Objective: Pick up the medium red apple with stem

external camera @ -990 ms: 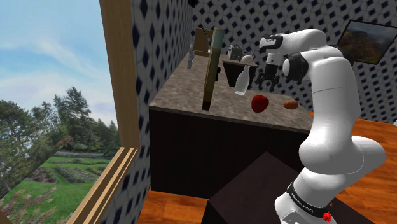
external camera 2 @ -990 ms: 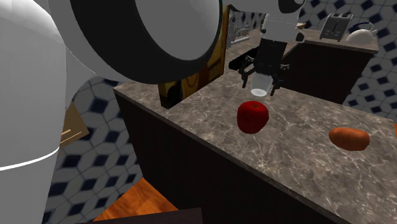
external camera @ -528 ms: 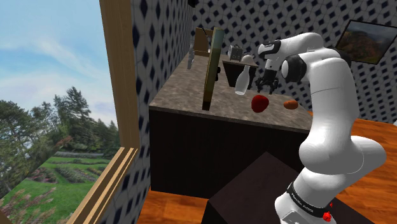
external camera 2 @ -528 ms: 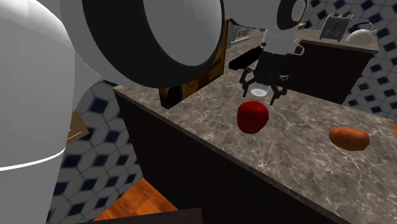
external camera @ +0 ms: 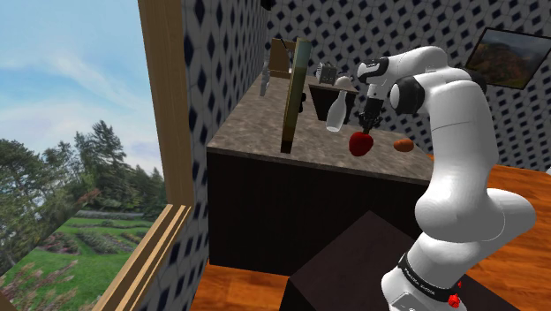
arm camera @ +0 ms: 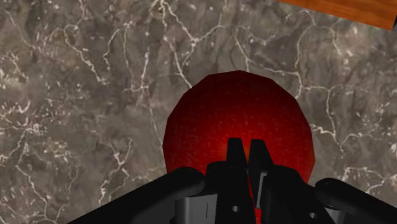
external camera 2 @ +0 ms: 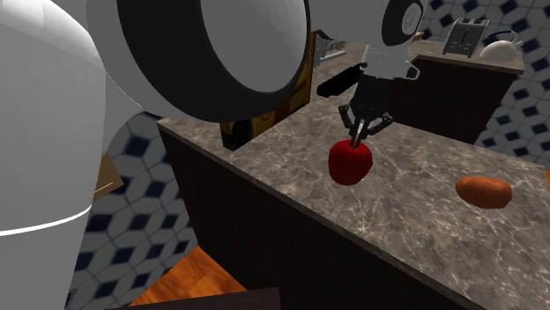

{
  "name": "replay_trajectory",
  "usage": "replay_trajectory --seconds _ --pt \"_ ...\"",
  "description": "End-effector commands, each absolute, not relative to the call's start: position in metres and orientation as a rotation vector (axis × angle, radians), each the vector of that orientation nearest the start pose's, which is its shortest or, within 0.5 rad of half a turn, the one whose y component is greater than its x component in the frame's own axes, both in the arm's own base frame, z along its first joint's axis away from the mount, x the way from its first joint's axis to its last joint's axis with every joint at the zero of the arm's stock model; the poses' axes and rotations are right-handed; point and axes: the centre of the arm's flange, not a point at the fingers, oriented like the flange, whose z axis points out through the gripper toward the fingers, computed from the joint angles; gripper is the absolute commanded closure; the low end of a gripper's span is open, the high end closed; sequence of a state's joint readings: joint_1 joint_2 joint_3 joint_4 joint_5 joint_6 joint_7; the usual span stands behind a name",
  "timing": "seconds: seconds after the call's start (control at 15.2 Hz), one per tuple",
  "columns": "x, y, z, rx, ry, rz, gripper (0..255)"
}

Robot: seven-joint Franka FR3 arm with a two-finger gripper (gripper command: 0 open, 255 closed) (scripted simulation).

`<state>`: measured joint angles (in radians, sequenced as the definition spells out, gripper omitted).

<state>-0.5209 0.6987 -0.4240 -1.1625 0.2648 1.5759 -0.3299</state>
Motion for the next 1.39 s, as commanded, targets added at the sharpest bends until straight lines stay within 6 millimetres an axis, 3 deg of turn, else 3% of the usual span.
replay_trajectory --seconds 0.0,0.2,1.19,1.32 --pt "0.501 -0.507 0.389 -2.872 0.871 0.292 255" --pt "0.501 -0.507 0.39 -2.872 0.87 0.292 255" --pt "0.501 -0.507 0.469 -2.872 0.87 0.292 255" --pt "0.501 -0.507 0.47 -2.872 0.87 0.292 255"
